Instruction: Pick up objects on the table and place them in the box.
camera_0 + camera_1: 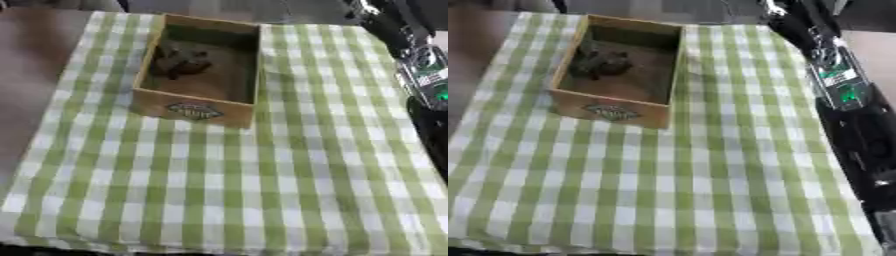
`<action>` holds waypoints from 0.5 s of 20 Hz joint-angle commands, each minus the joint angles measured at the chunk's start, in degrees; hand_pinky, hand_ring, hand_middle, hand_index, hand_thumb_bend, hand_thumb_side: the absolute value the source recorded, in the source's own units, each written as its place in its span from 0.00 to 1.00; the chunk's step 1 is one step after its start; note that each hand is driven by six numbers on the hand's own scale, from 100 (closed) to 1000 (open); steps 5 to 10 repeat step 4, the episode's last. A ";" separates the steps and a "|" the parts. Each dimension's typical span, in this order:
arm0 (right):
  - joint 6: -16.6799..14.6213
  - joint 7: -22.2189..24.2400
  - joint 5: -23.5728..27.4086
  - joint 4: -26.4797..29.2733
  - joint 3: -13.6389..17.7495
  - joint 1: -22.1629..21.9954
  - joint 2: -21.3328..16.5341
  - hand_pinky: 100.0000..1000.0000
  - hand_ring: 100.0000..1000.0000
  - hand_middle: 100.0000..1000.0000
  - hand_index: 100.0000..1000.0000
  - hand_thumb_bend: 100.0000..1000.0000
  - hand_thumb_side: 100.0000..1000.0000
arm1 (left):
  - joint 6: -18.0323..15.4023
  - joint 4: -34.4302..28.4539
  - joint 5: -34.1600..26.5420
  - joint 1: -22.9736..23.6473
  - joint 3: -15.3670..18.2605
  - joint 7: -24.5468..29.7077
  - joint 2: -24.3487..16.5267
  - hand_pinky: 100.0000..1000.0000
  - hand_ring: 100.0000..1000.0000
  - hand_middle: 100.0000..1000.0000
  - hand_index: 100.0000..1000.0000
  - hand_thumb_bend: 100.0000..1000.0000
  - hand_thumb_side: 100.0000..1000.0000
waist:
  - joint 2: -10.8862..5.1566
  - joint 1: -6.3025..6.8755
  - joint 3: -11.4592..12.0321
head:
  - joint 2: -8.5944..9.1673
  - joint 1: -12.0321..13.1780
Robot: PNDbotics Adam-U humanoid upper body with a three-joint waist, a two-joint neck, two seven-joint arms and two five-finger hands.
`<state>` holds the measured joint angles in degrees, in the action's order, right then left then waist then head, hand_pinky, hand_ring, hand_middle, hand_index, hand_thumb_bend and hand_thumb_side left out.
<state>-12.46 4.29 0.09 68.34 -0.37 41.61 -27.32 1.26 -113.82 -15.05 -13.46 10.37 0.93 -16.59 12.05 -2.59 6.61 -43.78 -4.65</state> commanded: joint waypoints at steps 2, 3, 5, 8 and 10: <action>0.57 -0.58 2.71 3.18 1.34 -1.06 -2.50 0.62 0.76 0.62 0.85 0.00 0.54 | 0.18 -0.77 0.09 -0.22 0.51 -0.13 -1.02 0.51 0.55 0.47 0.52 0.11 0.58 | -0.80 -0.08 -0.15 | -0.34 0.25; 0.64 -0.68 3.20 3.85 1.46 -1.77 -2.55 0.62 0.76 0.61 0.85 0.00 0.54 | 0.17 -0.77 0.12 -0.14 0.57 -0.19 -1.02 0.51 0.55 0.47 0.52 0.11 0.58 | -0.79 -0.14 -0.14 | -0.34 0.43; 0.73 -0.77 3.54 4.43 1.55 -2.29 -2.57 0.62 0.76 0.61 0.85 0.00 0.54 | 0.15 -0.77 0.17 -0.07 0.62 -0.26 -1.03 0.51 0.56 0.47 0.52 0.11 0.58 | -0.76 -0.18 -0.19 | -0.34 0.62; 0.73 -0.77 3.54 4.43 1.55 -2.29 -2.57 0.62 0.76 0.61 0.85 0.00 0.54 | 0.15 -0.77 0.17 -0.07 0.62 -0.26 -1.03 0.51 0.56 0.47 0.52 0.11 0.58 | -0.76 -0.18 -0.19 | -0.34 0.62; 0.73 -0.77 3.54 4.43 1.55 -2.29 -2.57 0.62 0.76 0.61 0.85 0.00 0.54 | 0.15 -0.77 0.17 -0.07 0.62 -0.26 -1.03 0.51 0.56 0.47 0.52 0.11 0.58 | -0.76 -0.18 -0.19 | -0.34 0.62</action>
